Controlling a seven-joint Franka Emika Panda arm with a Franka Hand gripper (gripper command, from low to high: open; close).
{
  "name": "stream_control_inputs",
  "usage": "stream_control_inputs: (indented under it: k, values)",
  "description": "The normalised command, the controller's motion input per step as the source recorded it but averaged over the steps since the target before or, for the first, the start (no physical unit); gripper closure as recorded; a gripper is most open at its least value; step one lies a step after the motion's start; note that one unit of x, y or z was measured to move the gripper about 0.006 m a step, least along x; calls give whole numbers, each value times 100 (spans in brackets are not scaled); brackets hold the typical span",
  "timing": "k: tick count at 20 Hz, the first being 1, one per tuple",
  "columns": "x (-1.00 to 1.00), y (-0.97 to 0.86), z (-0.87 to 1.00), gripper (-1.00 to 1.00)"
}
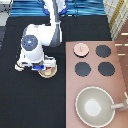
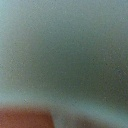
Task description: Take the lid off the pot, put the pot on the plate, and use the tool to push the pot to the front of the table.
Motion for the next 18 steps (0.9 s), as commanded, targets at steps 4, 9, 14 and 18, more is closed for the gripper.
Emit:
stream_control_inputs:
  k: [4,9,14,18]
  values:
    - [-40,-27,77,-100]
    - [-60,-34,73,-100]
    - [-52,-40,63,-100]
    - [-33,-61,41,-100]
